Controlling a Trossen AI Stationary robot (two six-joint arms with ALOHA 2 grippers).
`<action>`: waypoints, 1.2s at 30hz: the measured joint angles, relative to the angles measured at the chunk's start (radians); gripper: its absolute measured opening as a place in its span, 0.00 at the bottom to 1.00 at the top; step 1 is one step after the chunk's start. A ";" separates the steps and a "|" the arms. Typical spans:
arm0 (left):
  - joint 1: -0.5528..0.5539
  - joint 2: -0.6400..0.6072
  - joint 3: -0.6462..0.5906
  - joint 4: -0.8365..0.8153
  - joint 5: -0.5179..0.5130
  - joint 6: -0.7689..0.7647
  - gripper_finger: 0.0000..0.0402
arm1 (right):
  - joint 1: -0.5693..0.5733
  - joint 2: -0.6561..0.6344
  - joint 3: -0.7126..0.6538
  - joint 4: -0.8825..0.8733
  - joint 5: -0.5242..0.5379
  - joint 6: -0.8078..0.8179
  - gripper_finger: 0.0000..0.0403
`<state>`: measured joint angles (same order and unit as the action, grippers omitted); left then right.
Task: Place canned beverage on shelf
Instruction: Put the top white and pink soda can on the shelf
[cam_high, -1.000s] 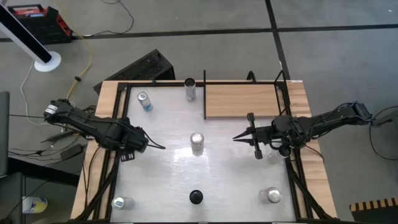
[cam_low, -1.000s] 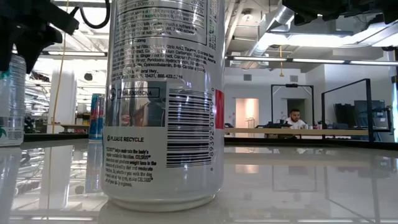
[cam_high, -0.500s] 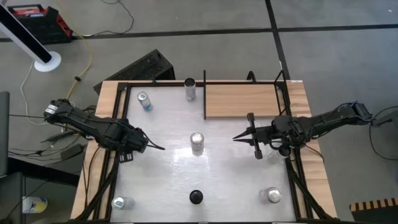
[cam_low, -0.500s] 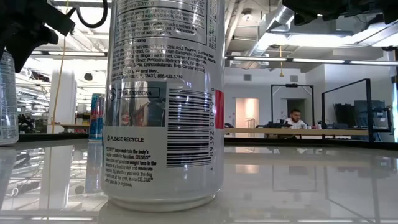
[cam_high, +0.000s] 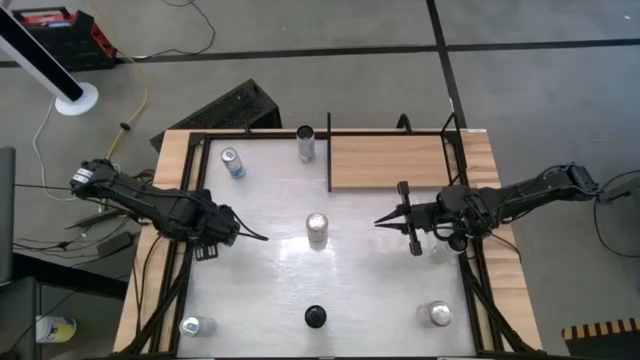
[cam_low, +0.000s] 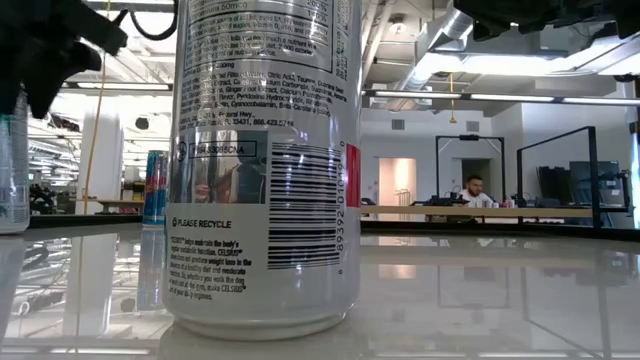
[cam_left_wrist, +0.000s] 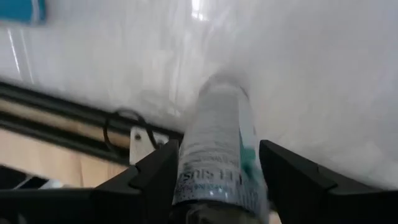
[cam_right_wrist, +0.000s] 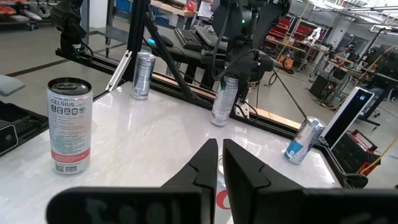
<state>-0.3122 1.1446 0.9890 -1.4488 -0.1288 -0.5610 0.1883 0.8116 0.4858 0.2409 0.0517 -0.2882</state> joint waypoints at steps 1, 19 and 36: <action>0.000 0.000 0.000 0.014 -0.017 0.004 0.52 | 0.000 0.000 0.000 0.000 0.000 0.000 0.12; 0.168 -0.001 0.265 0.063 -0.060 -0.124 0.67 | 0.000 0.000 0.000 0.000 0.000 -0.006 0.12; 0.106 0.066 0.268 -0.128 -0.003 0.243 0.80 | 0.000 0.000 0.000 -0.017 0.000 -0.008 0.12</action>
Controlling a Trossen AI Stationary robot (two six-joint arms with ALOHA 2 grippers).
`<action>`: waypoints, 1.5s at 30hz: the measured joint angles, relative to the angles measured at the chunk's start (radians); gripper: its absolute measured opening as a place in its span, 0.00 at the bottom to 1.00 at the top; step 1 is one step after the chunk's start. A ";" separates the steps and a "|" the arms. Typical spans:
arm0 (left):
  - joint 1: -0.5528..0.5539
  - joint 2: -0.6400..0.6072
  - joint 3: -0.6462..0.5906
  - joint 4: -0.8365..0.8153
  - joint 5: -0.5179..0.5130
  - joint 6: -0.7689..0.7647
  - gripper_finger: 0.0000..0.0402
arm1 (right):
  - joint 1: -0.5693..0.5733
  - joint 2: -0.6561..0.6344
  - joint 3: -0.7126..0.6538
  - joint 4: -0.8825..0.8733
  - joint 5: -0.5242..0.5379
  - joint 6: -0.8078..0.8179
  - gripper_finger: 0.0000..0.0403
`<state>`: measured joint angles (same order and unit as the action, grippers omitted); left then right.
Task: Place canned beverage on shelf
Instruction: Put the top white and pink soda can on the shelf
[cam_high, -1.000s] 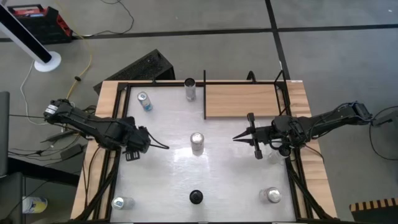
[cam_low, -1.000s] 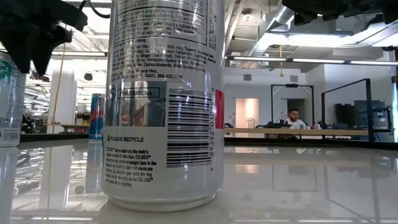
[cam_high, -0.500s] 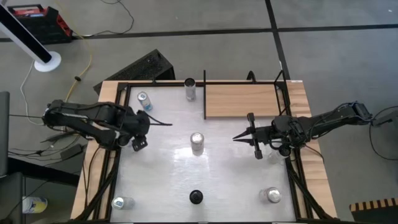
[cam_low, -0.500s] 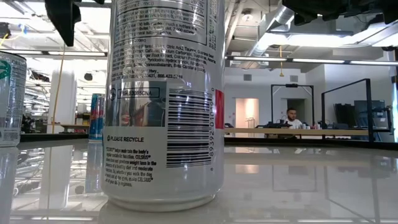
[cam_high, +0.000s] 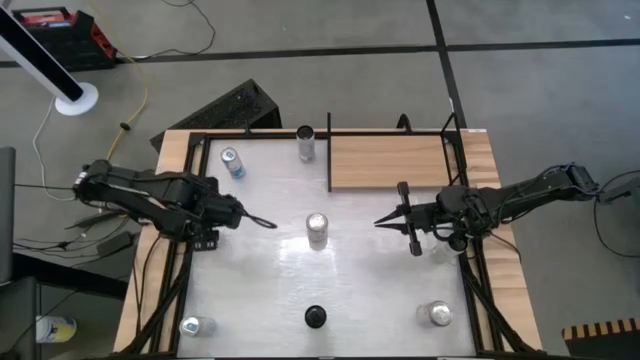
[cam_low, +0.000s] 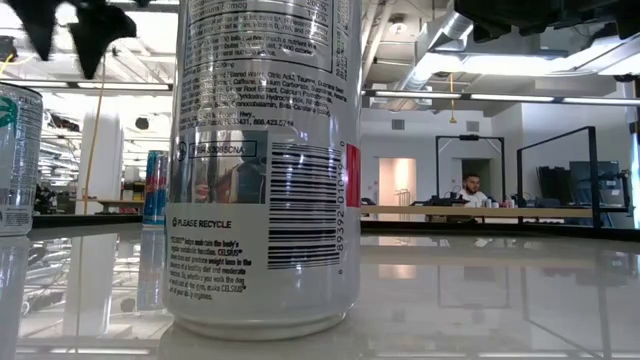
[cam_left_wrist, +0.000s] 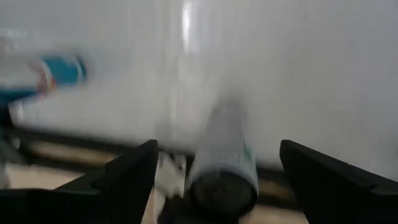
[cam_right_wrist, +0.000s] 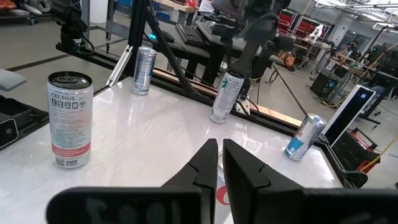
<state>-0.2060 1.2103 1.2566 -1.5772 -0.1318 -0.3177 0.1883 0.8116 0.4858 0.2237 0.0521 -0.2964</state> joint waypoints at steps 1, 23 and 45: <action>-0.007 0.010 -0.002 0.002 0.004 0.001 0.80 | 0.000 0.000 0.000 0.000 0.000 0.000 0.12; -0.032 0.316 0.068 0.007 0.018 0.317 0.80 | -0.001 0.000 0.000 0.005 0.000 0.006 0.12; -0.141 -0.242 -0.144 0.006 -0.056 -0.279 0.80 | 0.001 0.000 0.000 0.005 0.000 0.034 0.12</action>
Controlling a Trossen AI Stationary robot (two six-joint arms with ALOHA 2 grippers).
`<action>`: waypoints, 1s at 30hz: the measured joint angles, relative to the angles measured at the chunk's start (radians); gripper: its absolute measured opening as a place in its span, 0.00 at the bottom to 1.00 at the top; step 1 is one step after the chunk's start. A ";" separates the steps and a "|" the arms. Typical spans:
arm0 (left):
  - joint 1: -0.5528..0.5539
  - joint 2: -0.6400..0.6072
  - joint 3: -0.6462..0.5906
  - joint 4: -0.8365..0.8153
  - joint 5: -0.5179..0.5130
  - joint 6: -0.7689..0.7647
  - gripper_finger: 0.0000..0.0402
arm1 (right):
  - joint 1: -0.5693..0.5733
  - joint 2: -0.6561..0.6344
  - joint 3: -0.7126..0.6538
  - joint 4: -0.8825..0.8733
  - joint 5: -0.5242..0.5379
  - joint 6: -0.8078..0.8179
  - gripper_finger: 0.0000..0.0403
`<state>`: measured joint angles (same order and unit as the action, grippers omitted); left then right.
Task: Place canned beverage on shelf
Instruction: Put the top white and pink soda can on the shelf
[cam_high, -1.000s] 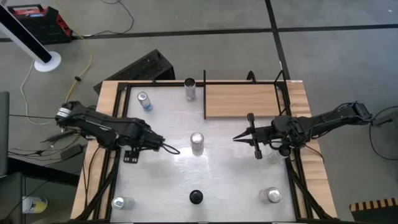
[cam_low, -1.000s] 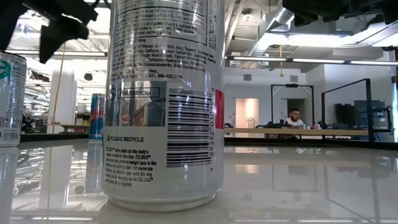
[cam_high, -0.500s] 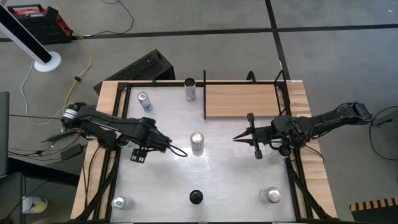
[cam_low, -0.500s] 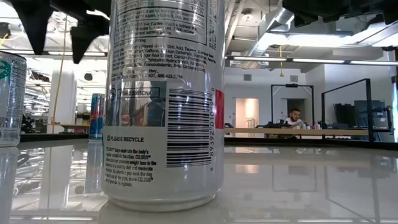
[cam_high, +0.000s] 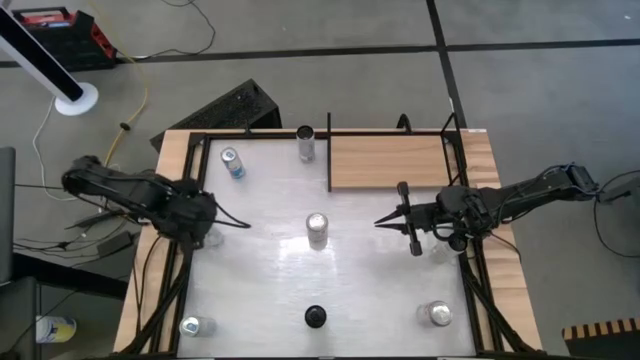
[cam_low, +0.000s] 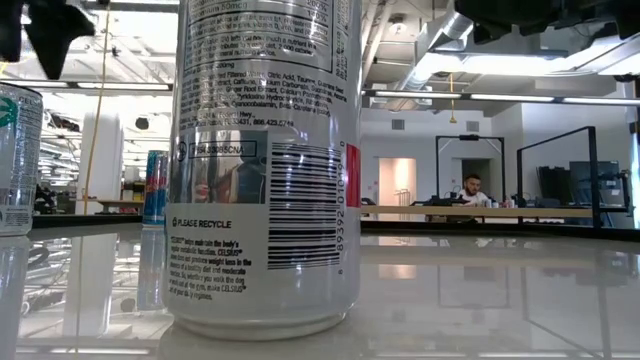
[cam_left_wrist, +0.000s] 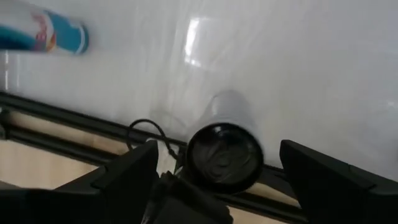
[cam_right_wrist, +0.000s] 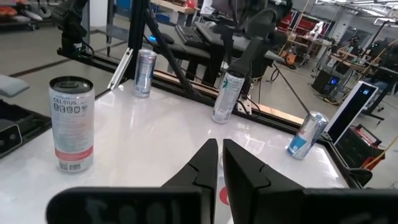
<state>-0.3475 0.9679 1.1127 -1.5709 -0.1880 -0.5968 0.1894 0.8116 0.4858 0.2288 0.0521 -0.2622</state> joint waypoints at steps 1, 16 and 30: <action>-0.002 -0.017 -0.021 -0.001 0.002 -0.009 0.80 | 0.000 0.000 0.000 0.003 0.000 0.001 0.12; -0.004 -0.046 -0.115 0.023 0.092 -0.017 0.80 | 0.000 0.011 0.001 0.010 -0.001 0.002 0.12; -0.003 -0.047 -0.040 -0.005 -0.021 0.006 0.80 | -0.002 0.021 0.001 0.036 0.000 -0.010 0.12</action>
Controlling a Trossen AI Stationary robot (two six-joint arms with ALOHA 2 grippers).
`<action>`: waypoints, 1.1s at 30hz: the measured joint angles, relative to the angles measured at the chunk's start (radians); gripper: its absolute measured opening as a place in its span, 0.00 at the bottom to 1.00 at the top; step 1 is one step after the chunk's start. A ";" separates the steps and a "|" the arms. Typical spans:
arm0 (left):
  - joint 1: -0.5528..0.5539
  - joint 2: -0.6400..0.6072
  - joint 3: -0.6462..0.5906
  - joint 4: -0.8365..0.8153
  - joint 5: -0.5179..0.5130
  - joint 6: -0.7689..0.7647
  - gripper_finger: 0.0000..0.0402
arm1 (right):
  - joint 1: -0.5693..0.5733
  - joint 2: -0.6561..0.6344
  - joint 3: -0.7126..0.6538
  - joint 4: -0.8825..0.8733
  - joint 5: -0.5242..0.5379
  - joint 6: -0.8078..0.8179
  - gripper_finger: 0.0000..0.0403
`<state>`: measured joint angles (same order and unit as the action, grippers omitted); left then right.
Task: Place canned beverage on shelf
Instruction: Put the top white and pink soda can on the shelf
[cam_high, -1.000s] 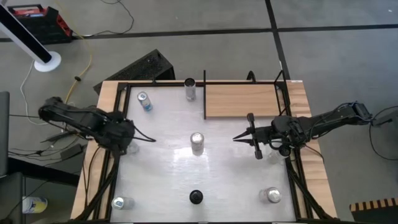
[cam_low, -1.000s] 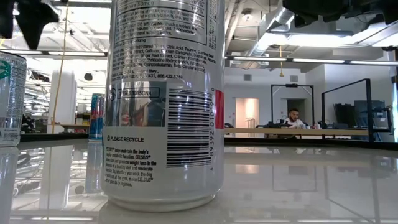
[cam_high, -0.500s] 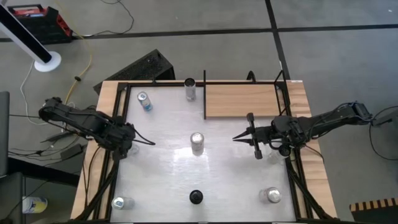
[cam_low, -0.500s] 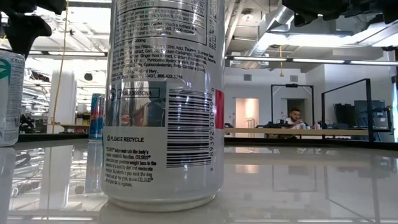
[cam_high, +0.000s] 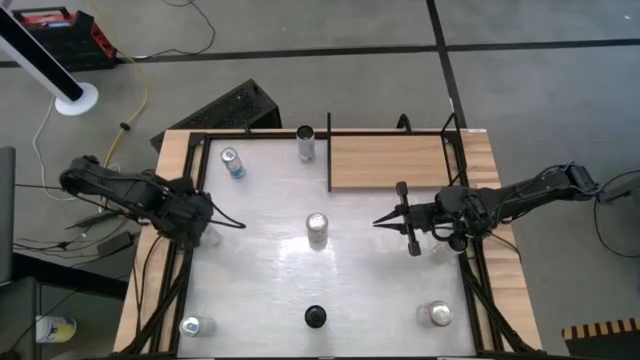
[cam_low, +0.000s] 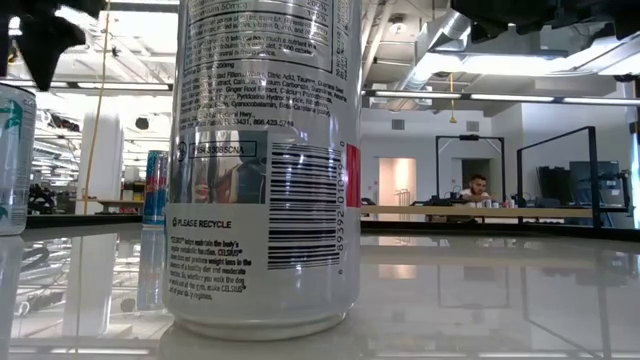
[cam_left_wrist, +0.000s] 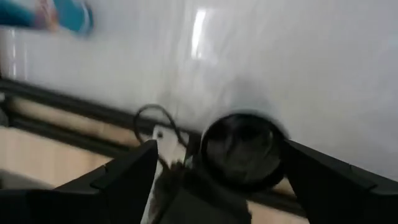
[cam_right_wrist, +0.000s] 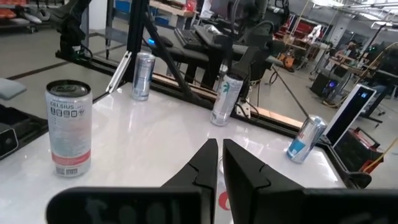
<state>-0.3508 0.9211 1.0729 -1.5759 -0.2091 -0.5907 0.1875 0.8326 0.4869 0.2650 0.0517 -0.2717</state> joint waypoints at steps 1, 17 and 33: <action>0.000 0.000 0.014 0.008 -0.013 0.000 0.80 | 0.000 0.000 0.000 0.001 0.000 0.000 0.12; 0.000 0.008 0.034 0.004 0.018 -0.077 0.80 | 0.000 0.000 0.000 -0.003 0.000 0.000 0.12; -0.001 0.008 -0.102 0.027 0.113 -0.084 0.80 | 0.000 0.000 0.000 -0.017 0.000 0.001 0.12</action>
<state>-0.3515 0.9292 0.9707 -1.5492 -0.0959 -0.6750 0.1875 0.8326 0.4866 0.2481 0.0517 -0.2710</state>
